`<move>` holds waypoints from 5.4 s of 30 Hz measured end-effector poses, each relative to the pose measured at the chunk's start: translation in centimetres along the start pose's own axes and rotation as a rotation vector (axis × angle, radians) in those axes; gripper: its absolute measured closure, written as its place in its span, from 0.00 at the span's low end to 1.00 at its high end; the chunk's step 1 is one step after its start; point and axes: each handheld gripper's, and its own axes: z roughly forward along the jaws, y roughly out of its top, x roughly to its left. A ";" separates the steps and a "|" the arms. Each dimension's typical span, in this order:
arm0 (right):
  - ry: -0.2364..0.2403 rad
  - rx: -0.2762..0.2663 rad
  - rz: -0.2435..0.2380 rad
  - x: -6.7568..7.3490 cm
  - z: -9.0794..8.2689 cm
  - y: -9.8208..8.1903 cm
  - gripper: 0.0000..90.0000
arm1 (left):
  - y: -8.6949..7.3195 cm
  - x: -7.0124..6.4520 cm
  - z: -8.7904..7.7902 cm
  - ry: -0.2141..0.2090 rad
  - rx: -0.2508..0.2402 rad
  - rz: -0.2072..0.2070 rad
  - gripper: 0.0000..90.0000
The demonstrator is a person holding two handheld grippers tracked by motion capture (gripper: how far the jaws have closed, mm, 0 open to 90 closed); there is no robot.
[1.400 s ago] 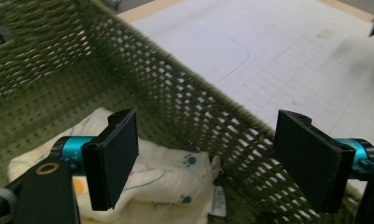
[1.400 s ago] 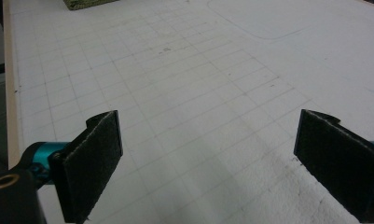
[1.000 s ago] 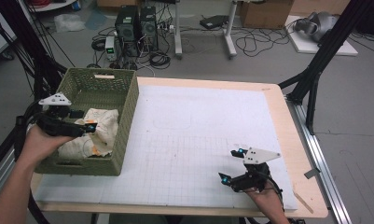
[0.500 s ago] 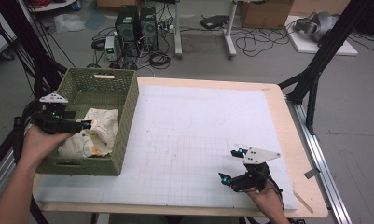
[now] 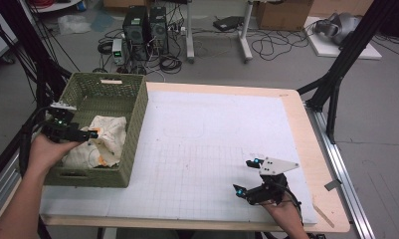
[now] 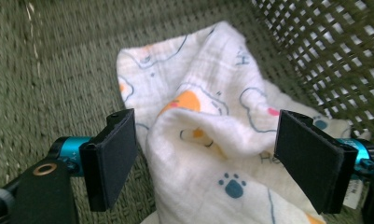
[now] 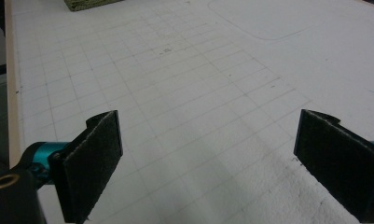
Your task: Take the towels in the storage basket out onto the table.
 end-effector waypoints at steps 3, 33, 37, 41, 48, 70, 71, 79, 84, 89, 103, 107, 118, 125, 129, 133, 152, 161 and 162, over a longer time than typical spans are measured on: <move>-0.003 -0.002 -0.001 0.0 0.0 0.0 0.08 | 0.0 0.1 0.4 0.007 0.034 -0.013 0.24; 0.001 -0.005 0.000 0.0 0.0 0.0 0.08 | 0.0 -0.4 1.2 -0.039 0.158 0.036 0.95; -0.003 -0.008 0.004 0.0 -0.1 0.0 0.08 | 0.1 -0.3 0.2 -0.050 0.080 0.035 0.95; -0.006 -0.007 0.005 0.0 -0.1 0.1 0.08 | 0.2 0.0 -0.7 -0.046 0.026 0.010 0.95; -0.007 -0.009 0.004 0.0 -0.2 0.1 0.08 | 0.6 0.5 -3.7 -0.067 -0.076 -0.011 0.95; -0.012 -0.017 0.012 -0.2 -0.2 0.1 0.08 | 0.8 0.2 -8.7 -0.194 -0.336 -0.061 0.95; -0.011 -0.017 0.012 -0.3 -0.2 0.1 0.08 | 0.9 0.2 -8.9 -0.198 -0.349 -0.062 0.95; -0.012 -0.018 0.016 -0.3 -0.2 0.1 0.08 | 1.7 -0.3 -10.6 -0.242 -0.415 -0.058 0.95; -0.014 -0.019 0.017 -0.3 -0.3 0.1 0.08 | 2.3 -0.9 -11.1 -0.283 -0.450 -0.049 0.95; -0.013 -0.020 0.018 -0.4 -0.3 0.1 0.08 | 3.1 -1.7 -11.5 -0.315 -0.474 -0.039 0.95; -0.015 -0.025 0.016 -0.4 -0.3 0.1 0.08 | 5.1 -4.1 -12.5 -0.393 -0.514 0.007 0.95; -0.016 -0.026 0.015 -0.4 -0.3 0.1 0.08 | 5.7 -5.2 -12.4 -0.421 -0.516 0.028 0.95; -0.015 -0.027 0.014 -0.4 -0.4 0.1 0.08 | 7.6 -9.3 -10.9 -0.492 -0.502 0.095 0.95; -0.011 -0.030 0.010 -0.4 -0.4 0.2 0.08 | 8.4 -12.1 -8.6 -0.527 -0.476 0.120 0.95; -0.011 -0.030 0.010 -0.4 -0.4 0.2 0.08 | 8.9 -13.7 -7.5 -0.547 -0.466 0.133 0.95; -0.012 -0.032 0.006 -0.3 -0.4 0.3 0.08 | 9.4 -15.2 -6.6 -0.569 -0.452 0.153 0.95; -0.012 -0.038 0.004 -0.3 -0.5 0.4 0.08 | 8.5 -22.0 0.9 -0.611 -0.344 0.184 0.95; -0.001 -0.028 -0.002 -0.3 0.4 0.8 0.08 | 7.8 -25.0 6.2 -0.606 -0.284 0.217 0.94; 0.002 -0.027 0.002 -0.4 0.5 0.9 0.08 | 7.6 -25.2 6.7 -0.610 -0.279 0.213 0.93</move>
